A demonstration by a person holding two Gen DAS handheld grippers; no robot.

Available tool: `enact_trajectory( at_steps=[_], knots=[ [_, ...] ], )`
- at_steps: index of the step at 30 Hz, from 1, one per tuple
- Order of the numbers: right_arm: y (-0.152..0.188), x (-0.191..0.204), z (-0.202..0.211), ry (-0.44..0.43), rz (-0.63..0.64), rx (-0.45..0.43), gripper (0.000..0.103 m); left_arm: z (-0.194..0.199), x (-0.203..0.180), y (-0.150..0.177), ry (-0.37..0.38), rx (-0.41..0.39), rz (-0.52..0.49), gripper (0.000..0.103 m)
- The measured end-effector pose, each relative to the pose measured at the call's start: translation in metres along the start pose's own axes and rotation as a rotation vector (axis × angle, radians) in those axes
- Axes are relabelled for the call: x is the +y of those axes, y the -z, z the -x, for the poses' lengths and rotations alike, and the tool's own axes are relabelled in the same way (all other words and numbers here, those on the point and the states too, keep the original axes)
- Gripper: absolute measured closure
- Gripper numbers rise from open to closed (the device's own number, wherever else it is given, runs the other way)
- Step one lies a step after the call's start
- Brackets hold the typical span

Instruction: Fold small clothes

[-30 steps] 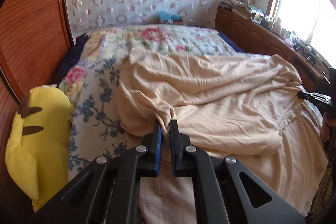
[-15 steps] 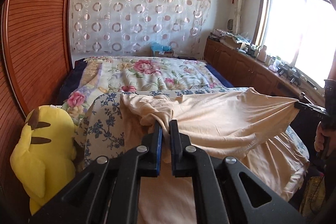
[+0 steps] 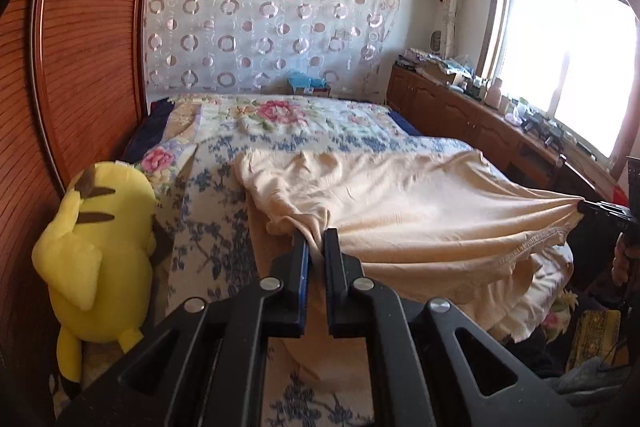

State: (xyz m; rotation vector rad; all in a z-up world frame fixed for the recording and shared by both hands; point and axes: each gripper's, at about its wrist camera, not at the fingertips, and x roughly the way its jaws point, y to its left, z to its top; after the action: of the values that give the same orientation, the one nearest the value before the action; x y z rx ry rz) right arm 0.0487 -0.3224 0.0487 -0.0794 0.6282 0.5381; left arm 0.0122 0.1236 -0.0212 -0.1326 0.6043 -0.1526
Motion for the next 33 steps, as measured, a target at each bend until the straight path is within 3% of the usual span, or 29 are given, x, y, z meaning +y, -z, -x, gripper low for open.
enact_trajectory(
  at_steps=[10, 20, 22, 24, 27, 30, 33],
  knots=[
    [0.054, 0.001, -0.037, 0.042, 0.007, 0.184, 0.103, -0.011, 0.006, 0.036, -0.001, 0.095, 0.051, 0.099],
    [0.059, -0.001, -0.037, 0.028, -0.011, 0.187, 0.103, -0.001, -0.004, 0.036, -0.006, 0.086, 0.045, 0.097],
    [0.060, 0.002, -0.036, 0.028, -0.009, 0.189, 0.103, 0.003, -0.006, 0.035, -0.015, 0.077, 0.033, 0.090],
    [0.061, 0.001, -0.034, 0.026, -0.015, 0.189, 0.102, 0.004, -0.005, 0.035, -0.011, 0.076, 0.036, 0.062],
    [0.062, -0.002, -0.033, 0.048, -0.017, 0.185, 0.099, 0.001, 0.001, 0.037, 0.010, 0.095, 0.059, 0.054],
    [0.064, -0.005, -0.034, 0.097, -0.007, 0.184, 0.096, -0.001, 0.005, 0.043, -0.018, 0.107, 0.068, 0.053],
    [0.066, -0.008, -0.032, 0.108, -0.015, 0.179, 0.080, -0.002, 0.010, 0.051, -0.018, 0.128, 0.086, 0.053]
  ],
)
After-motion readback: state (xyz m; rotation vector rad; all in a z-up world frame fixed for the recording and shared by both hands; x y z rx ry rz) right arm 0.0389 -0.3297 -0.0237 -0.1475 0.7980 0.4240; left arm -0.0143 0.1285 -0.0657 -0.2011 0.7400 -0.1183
